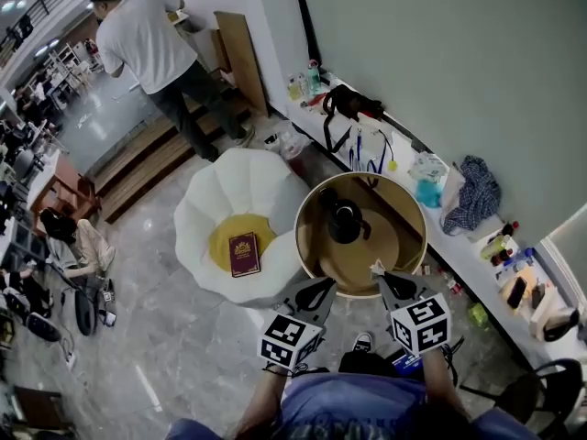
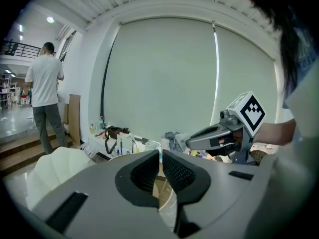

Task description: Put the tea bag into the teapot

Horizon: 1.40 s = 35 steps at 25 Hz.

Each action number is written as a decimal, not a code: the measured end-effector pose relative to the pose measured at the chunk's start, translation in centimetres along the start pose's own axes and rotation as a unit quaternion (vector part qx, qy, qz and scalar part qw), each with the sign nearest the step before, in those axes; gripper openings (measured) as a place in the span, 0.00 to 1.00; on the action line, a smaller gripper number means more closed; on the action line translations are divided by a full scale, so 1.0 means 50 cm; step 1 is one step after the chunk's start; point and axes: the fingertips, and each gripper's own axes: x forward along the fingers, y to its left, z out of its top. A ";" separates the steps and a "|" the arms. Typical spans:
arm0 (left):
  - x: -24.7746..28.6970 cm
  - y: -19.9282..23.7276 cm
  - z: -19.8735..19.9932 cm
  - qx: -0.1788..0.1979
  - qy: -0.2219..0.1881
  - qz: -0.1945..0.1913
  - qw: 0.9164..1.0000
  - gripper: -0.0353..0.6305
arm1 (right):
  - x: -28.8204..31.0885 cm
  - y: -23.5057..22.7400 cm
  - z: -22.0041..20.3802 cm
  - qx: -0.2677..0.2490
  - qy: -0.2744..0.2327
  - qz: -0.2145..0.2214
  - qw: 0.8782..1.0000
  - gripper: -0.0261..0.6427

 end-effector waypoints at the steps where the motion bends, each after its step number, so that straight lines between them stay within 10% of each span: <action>1: 0.014 0.005 0.005 -0.001 -0.001 0.004 1.000 0.08 | 0.008 -0.013 0.003 -0.004 0.001 0.004 1.000 0.07; 19: 0.123 0.102 0.015 -0.019 0.032 0.040 0.999 0.08 | 0.141 -0.126 0.027 0.015 0.022 0.038 0.999 0.07; 35: 0.283 0.335 0.003 0.014 0.077 -0.070 0.994 0.08 | 0.368 -0.202 0.065 0.052 0.080 -0.030 0.995 0.07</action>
